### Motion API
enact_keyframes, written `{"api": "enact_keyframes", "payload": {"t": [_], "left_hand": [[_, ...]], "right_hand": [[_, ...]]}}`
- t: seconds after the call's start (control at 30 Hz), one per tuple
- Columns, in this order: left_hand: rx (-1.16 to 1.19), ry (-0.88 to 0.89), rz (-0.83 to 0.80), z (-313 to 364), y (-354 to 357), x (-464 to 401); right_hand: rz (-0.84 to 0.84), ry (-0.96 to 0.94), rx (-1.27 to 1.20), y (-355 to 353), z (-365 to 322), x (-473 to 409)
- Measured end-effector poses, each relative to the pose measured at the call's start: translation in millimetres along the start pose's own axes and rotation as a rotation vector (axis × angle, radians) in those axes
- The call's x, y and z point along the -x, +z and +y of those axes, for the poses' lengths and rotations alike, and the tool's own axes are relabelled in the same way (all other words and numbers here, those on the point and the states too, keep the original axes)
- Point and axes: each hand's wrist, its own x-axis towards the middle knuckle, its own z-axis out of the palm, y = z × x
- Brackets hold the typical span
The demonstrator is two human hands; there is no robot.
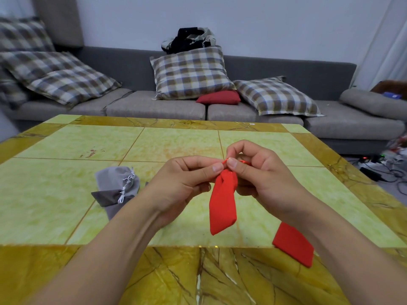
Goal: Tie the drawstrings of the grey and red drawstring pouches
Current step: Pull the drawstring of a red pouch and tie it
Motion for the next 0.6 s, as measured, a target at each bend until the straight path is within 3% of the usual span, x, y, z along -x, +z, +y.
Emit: {"api": "enact_keyframes", "payload": {"t": [0.1,0.33,0.43,0.6], "left_hand": [[0.026,0.0,0.065,-1.1,5.1,0.6],[-0.191,0.104,0.183,3.3,-0.9,-0.7],[-0.317,0.123,0.165,2.0,0.9,-0.8],[-0.471,0.145,0.051,-2.1,5.9,2.3]], "right_hand": [[0.022,0.018,0.101,-2.8,0.3,1.0],[0.088,-0.077,0.911,-19.7,-17.2,6.3],[0.084,-0.145,0.935,-14.7,-22.8,8.3],[-0.071,-0.24,0.984,-2.4,-16.5,7.5]]}}
